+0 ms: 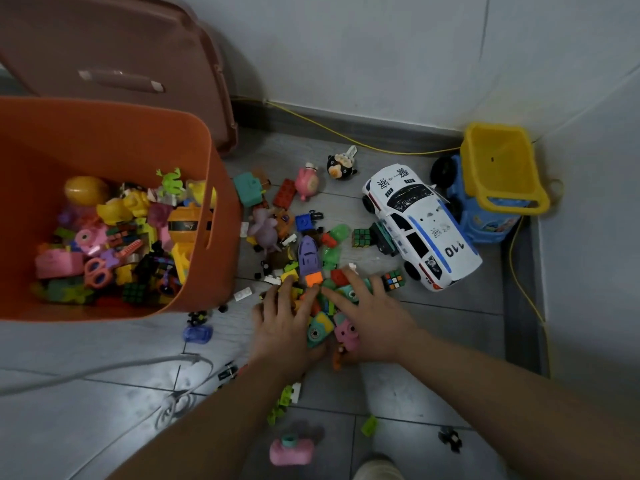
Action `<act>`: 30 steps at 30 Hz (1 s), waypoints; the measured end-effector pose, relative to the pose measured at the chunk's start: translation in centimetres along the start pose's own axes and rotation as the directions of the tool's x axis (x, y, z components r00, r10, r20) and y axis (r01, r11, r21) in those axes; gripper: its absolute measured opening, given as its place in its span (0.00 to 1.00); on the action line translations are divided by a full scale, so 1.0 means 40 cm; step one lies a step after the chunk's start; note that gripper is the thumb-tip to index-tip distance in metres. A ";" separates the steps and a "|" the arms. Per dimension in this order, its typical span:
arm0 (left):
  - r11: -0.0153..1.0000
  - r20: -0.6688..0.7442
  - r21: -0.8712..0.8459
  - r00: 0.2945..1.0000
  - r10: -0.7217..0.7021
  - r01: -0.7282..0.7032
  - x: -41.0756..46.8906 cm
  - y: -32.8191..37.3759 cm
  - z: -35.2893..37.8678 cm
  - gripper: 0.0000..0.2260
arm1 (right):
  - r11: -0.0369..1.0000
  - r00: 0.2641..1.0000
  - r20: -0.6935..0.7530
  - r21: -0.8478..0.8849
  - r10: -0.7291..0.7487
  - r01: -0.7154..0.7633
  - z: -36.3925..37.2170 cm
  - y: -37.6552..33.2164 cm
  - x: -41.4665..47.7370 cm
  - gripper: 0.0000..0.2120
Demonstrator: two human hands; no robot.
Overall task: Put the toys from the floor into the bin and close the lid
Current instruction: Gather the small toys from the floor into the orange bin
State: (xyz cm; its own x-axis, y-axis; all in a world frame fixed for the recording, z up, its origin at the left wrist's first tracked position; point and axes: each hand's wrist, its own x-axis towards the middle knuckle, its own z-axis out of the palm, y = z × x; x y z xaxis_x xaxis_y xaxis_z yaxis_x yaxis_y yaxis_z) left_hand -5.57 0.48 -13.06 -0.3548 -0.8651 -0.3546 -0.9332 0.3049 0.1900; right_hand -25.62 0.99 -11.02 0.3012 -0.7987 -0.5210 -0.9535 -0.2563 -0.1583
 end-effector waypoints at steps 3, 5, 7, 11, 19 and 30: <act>0.998 -0.019 -0.054 0.999 -0.034 0.033 0.027 -0.003 -0.029 0.43 | 0.997 0.999 -0.034 0.074 0.009 -0.006 -0.006 0.009 0.032 0.57; 0.986 0.032 -0.154 0.998 -0.063 0.067 0.049 -0.007 -0.044 0.44 | 0.983 0.998 -0.049 0.180 0.028 -0.018 -0.017 0.020 0.048 0.52; 0.969 0.069 -0.223 0.994 -0.090 0.103 0.072 -0.014 -0.060 0.43 | 0.977 0.999 -0.040 0.212 0.020 -0.011 -0.037 0.033 0.069 0.51; 0.956 0.096 -0.254 0.987 -0.126 0.146 0.097 -0.013 -0.078 0.43 | 0.991 1.000 0.007 0.132 0.024 -0.025 -0.083 0.032 0.114 0.54; 0.920 0.124 -0.332 0.976 -0.178 0.210 0.092 -0.024 -0.102 0.40 | 0.934 0.985 0.040 0.311 0.169 -0.173 -0.079 -0.011 0.112 0.47; 0.794 0.003 -0.577 0.972 -0.234 0.193 0.058 0.014 -0.190 0.30 | 0.774 0.941 -0.099 0.601 0.323 -0.202 -0.144 0.008 0.027 0.35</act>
State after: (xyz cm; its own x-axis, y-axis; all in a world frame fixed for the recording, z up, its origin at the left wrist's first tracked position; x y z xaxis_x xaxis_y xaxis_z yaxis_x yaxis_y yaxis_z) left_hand -6.49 -4.36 -6.82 -0.1268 -0.9113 -0.3917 -0.7768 -0.1544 0.6105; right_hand -25.54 -3.11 -6.80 -0.0233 -0.8886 -0.4581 -0.8028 0.2898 -0.5211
